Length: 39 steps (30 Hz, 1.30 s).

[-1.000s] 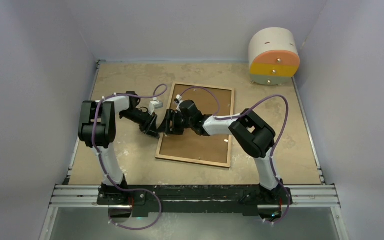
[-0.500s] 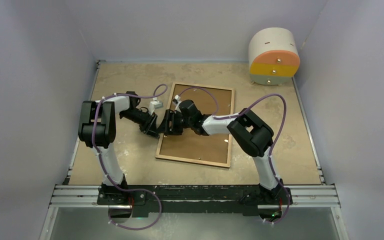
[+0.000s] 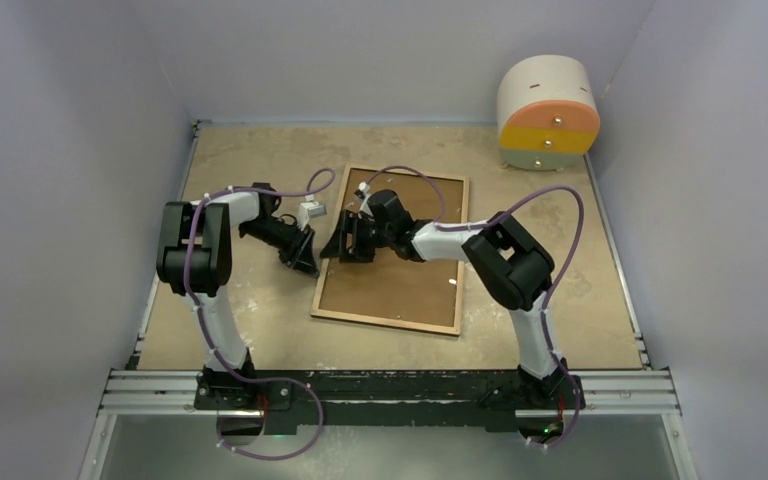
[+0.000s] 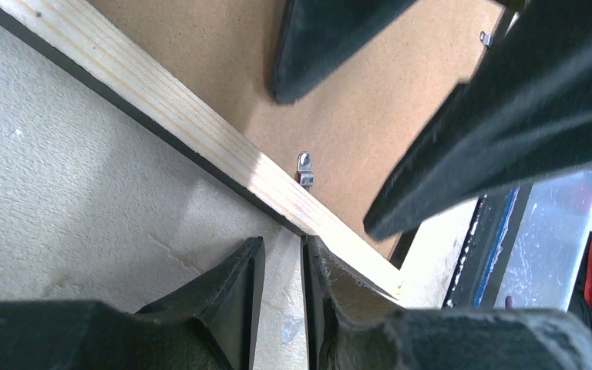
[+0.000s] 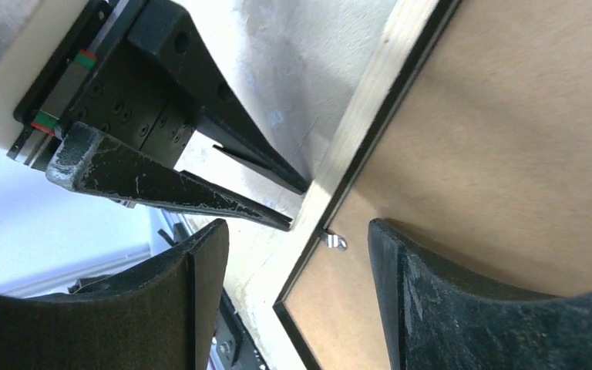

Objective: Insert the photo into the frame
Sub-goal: Install the photo frame at the center of the board.

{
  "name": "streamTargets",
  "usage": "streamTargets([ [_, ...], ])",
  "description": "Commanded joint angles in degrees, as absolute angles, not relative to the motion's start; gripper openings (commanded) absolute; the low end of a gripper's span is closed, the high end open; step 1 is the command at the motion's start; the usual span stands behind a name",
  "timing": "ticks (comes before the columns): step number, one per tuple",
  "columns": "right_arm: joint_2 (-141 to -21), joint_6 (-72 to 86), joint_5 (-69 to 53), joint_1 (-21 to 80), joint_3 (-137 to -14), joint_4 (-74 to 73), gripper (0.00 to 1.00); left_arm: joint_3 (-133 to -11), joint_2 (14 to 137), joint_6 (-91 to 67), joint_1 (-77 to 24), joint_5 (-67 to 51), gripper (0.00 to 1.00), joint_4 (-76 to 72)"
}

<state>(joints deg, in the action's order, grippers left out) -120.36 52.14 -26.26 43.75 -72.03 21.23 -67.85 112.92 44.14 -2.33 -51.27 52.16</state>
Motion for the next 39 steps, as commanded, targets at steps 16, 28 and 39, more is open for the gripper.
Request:
streamTargets([
  [16,-115.9,51.5,-22.7,48.0,-66.7,20.4,0.69,-67.2,111.8,46.2,-2.6,-51.4,0.27,52.3],
  [28,-120.1,52.1,-19.9,49.3,-70.2,19.6,0.67,-67.2,111.5,46.4,-2.6,-51.5,0.27,52.5],
  [39,-120.6,50.7,-15.1,49.3,-70.9,18.2,0.65,-67.2,111.6,46.7,-2.6,-51.8,0.27,52.6],
])
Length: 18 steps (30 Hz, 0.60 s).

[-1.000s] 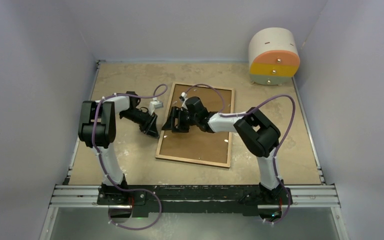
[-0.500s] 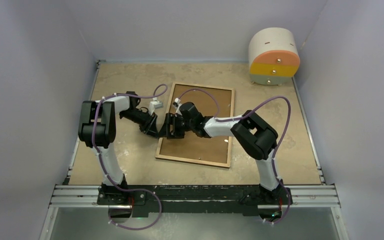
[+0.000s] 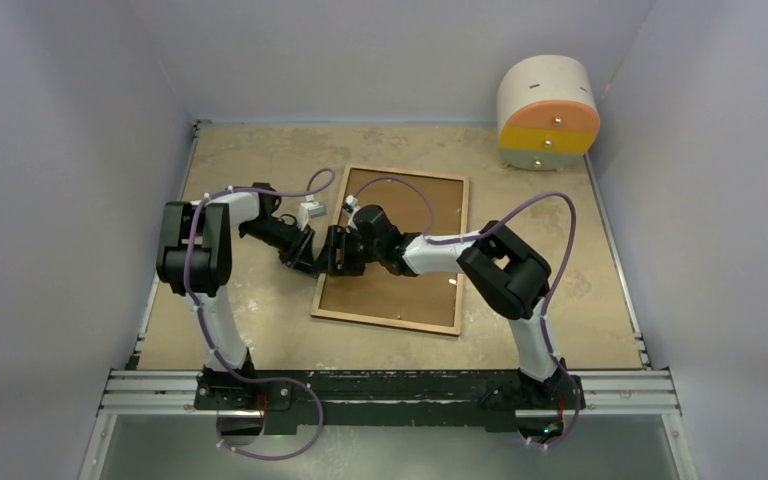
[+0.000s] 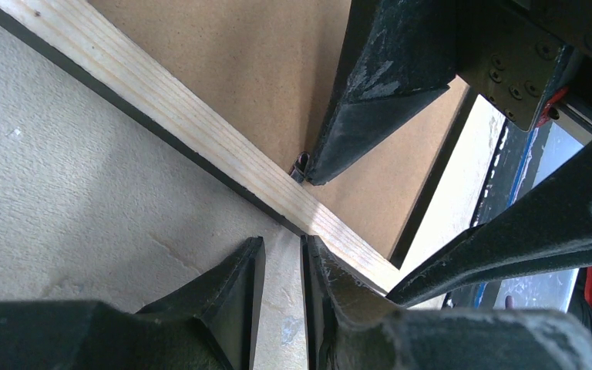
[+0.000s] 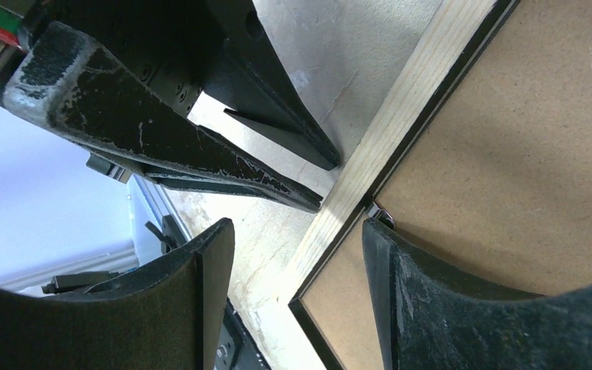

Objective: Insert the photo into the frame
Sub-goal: Install the photo frame at the center of the board.

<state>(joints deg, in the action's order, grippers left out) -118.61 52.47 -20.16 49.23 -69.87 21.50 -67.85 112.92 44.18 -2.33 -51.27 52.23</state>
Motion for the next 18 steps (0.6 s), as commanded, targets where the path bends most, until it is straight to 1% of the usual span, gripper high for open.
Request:
streamTargets([
  [1,-120.8,50.6,-15.1,49.3,-70.8,18.2,0.64,-67.2,111.6,46.8,-2.6,-51.9,0.27,52.7],
  [11,-120.3,49.6,-14.6,49.3,-70.7,17.9,0.64,-67.1,111.4,47.2,-2.6,-52.0,0.27,53.2],
  [14,-119.8,50.1,-16.5,49.2,-70.8,17.8,0.64,-67.4,111.2,47.2,-2.6,-52.3,0.27,53.5],
  [16,-118.2,50.4,-18.5,49.2,-70.5,18.8,0.65,-68.0,111.1,47.1,-2.6,-52.9,0.27,54.3],
  [18,-115.8,50.2,-19.9,48.9,-70.8,18.9,0.68,-69.8,111.0,47.1,-2.0,-53.8,0.27,55.5],
])
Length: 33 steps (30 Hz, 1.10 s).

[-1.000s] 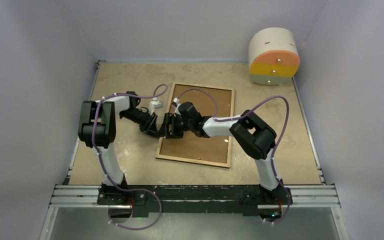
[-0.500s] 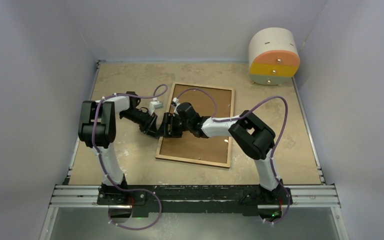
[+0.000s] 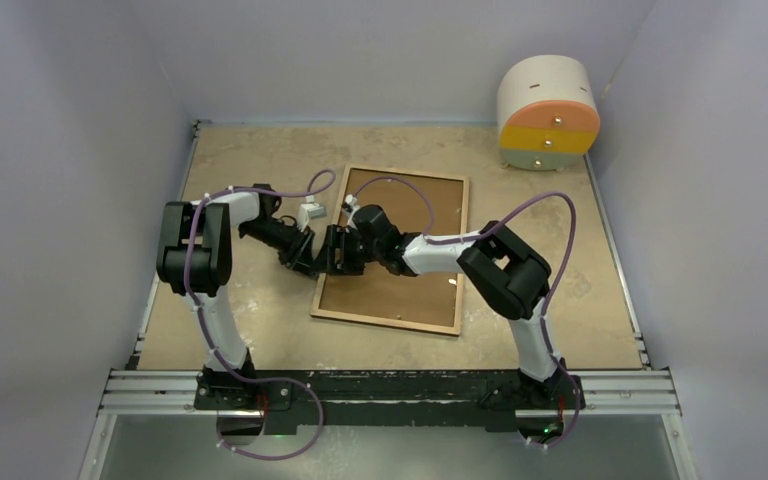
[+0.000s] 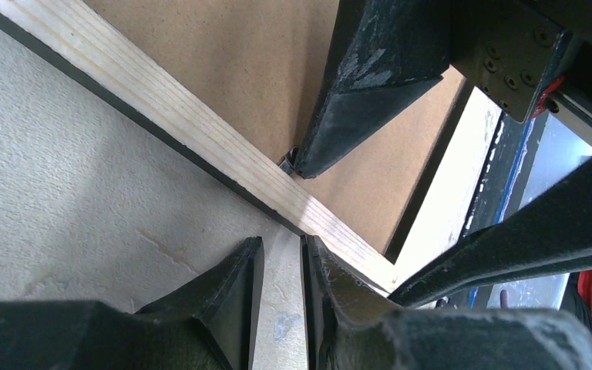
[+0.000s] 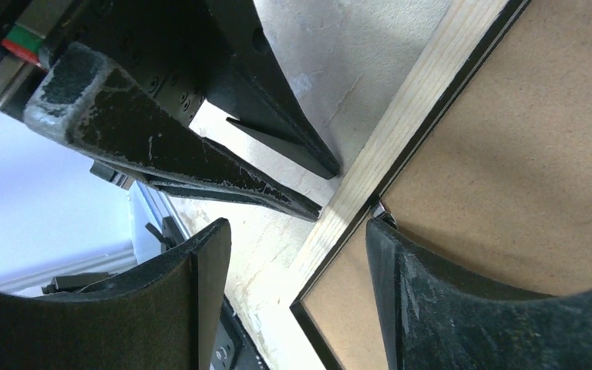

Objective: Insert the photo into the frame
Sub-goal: Install the photo frame at the center of the board.

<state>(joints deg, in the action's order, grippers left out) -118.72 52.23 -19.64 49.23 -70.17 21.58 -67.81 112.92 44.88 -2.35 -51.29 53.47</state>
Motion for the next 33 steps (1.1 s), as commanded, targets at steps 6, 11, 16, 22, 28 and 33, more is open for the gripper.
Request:
streamTargets([
  [6,-109.5,49.0,-21.7,44.3,-71.8,16.2,0.79,-77.0,112.5,43.4,-0.7,-56.3,0.36,56.3],
  [11,-107.9,47.6,-16.5,39.4,-73.4,11.1,0.83,-81.4,115.4,33.3,-0.8,-56.9,0.47,49.0],
  [16,-111.1,45.5,-11.5,36.2,-77.7,7.3,0.78,-85.1,120.3,28.1,-2.3,-56.7,0.48,45.2],
  [22,-118.0,43.9,-11.2,34.7,-85.1,5.4,0.75,-86.1,123.1,26.5,-4.2,-55.0,0.41,42.7],
  [28,-124.2,45.0,-13.5,34.5,-91.2,5.5,0.72,-84.3,123.8,27.4,-4.3,-54.7,0.28,42.0],
  [33,-127.8,47.1,-14.6,34.5,-93.2,7.2,0.69,-81.7,123.5,28.0,-4.4,-55.4,0.23,41.4],
])
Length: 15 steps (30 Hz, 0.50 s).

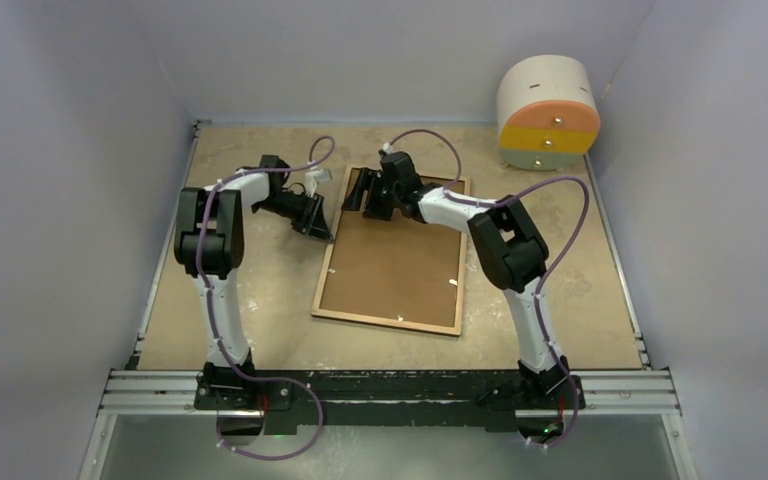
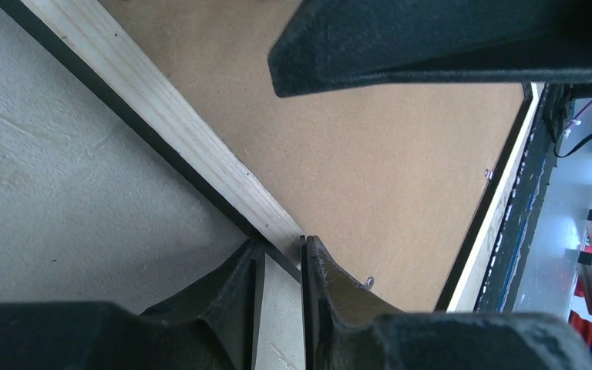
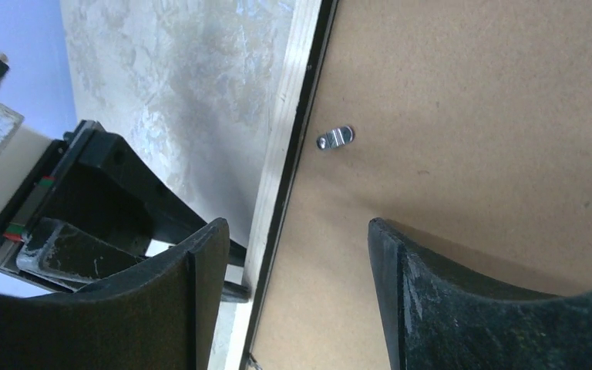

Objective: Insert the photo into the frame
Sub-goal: Install the photo frame at the center of the board.

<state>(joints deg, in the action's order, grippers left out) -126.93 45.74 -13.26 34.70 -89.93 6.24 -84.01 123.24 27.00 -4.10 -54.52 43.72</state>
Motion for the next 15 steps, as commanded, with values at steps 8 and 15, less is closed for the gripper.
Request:
streamTargets([
  [8,-131.5,49.4,-14.0,34.4,-95.2,9.1,0.65,-79.2,122.5,28.9,-4.4,-56.1,0.22,41.0],
  [15,-133.4,50.1,-12.9,34.1,-96.6,9.8,0.64,-78.8,122.4,30.0,-4.4,-56.2,0.21,41.6],
])
